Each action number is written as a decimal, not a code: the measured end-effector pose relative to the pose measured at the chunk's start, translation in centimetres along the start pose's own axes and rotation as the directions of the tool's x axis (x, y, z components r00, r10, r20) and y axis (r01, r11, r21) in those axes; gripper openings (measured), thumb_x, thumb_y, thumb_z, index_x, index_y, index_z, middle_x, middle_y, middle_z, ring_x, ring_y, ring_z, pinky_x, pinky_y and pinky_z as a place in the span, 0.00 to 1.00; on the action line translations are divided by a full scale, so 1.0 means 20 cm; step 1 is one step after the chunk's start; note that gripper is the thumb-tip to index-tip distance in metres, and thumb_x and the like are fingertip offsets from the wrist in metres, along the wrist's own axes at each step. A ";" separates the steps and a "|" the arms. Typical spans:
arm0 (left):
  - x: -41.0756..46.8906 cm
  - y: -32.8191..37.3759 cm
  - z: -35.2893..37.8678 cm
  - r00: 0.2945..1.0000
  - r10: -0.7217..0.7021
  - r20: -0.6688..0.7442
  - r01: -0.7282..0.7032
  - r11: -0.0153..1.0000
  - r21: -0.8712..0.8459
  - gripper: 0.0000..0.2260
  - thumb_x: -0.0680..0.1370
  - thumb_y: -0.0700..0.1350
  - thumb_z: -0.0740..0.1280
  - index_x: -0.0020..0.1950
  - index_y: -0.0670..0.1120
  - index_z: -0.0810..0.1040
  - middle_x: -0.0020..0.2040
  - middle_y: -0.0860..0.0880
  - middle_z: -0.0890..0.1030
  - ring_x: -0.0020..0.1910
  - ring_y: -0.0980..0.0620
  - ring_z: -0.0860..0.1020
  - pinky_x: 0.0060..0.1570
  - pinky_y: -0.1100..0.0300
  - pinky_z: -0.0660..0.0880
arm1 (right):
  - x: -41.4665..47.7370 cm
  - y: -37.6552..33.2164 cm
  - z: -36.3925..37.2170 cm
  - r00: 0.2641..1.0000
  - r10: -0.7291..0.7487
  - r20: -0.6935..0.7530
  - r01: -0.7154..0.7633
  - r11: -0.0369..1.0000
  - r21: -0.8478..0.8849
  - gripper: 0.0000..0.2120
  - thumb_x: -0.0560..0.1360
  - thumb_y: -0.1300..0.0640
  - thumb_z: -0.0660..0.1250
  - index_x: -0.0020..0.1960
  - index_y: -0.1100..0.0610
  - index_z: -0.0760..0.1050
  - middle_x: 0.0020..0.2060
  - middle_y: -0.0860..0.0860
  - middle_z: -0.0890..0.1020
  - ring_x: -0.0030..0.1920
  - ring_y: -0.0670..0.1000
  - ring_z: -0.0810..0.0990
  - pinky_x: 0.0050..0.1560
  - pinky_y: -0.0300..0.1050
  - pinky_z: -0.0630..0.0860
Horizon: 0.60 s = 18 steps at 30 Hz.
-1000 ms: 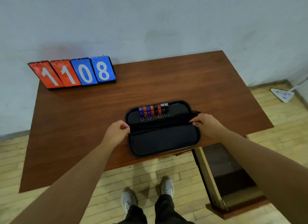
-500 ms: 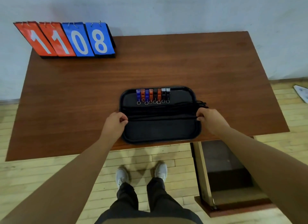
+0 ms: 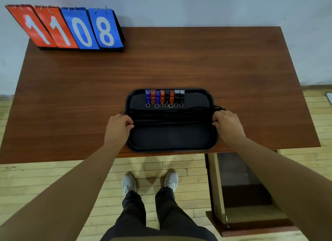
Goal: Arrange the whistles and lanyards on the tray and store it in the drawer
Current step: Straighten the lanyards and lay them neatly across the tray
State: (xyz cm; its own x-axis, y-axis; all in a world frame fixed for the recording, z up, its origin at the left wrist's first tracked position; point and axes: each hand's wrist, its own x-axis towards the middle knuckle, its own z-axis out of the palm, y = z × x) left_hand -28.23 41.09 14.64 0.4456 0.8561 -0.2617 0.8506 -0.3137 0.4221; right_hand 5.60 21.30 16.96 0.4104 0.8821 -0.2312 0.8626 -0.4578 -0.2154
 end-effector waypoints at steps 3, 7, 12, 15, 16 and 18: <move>0.00 0.00 0.03 0.999 -0.006 -0.039 0.006 1.000 0.001 0.03 0.77 0.44 0.72 0.50 0.48 0.83 0.46 0.52 0.74 0.52 0.48 0.71 0.51 0.58 0.66 | 0.01 0.02 0.03 1.000 0.018 0.004 -0.018 0.999 -0.030 0.03 0.78 0.62 0.68 0.51 0.57 0.79 0.45 0.53 0.80 0.51 0.58 0.76 0.52 0.54 0.71; 0.01 0.01 0.04 0.998 -0.021 -0.058 0.021 1.000 0.007 0.05 0.78 0.44 0.71 0.53 0.47 0.83 0.49 0.52 0.71 0.53 0.50 0.66 0.53 0.58 0.66 | 0.02 0.03 0.07 0.999 0.034 -0.010 -0.034 0.999 -0.033 0.07 0.79 0.61 0.67 0.55 0.57 0.81 0.48 0.55 0.79 0.54 0.60 0.75 0.55 0.55 0.71; 0.01 0.03 0.03 0.999 -0.028 -0.046 0.027 0.999 -0.021 0.07 0.77 0.45 0.71 0.55 0.48 0.81 0.49 0.52 0.71 0.55 0.48 0.68 0.56 0.55 0.69 | 0.01 0.02 0.07 0.998 0.067 -0.018 -0.067 0.997 -0.041 0.10 0.79 0.60 0.66 0.58 0.57 0.81 0.52 0.55 0.78 0.57 0.60 0.74 0.59 0.56 0.70; 0.00 0.04 -0.01 0.998 -0.030 -0.060 0.026 0.997 -0.069 0.10 0.77 0.46 0.72 0.57 0.48 0.79 0.51 0.51 0.71 0.53 0.52 0.64 0.54 0.57 0.67 | 0.01 0.00 0.04 0.997 0.068 -0.029 -0.068 0.998 -0.003 0.12 0.78 0.58 0.66 0.59 0.57 0.80 0.55 0.54 0.77 0.59 0.59 0.73 0.62 0.56 0.68; -0.01 0.04 -0.02 0.998 -0.030 -0.059 0.026 0.996 -0.080 0.10 0.77 0.47 0.72 0.57 0.49 0.78 0.51 0.51 0.71 0.54 0.52 0.64 0.54 0.58 0.66 | 0.01 0.00 0.02 0.997 0.066 -0.033 -0.066 0.998 0.013 0.12 0.78 0.57 0.65 0.59 0.56 0.80 0.55 0.54 0.77 0.59 0.58 0.73 0.63 0.56 0.68; -0.02 0.03 -0.05 0.997 -0.056 -0.060 0.049 0.992 -0.119 0.10 0.77 0.47 0.71 0.58 0.48 0.77 0.54 0.50 0.70 0.56 0.51 0.65 0.55 0.58 0.65 | 0.03 -0.02 -0.01 0.997 0.065 -0.040 -0.064 0.997 0.042 0.12 0.78 0.56 0.64 0.59 0.56 0.80 0.56 0.54 0.77 0.60 0.57 0.73 0.63 0.56 0.68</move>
State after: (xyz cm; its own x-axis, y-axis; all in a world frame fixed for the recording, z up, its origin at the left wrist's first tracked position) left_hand -28.11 41.01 15.92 0.3795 0.8954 -0.2330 0.8321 -0.2203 0.5090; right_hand 5.66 22.09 17.09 0.4775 0.8541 -0.2063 0.8215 -0.5172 -0.2399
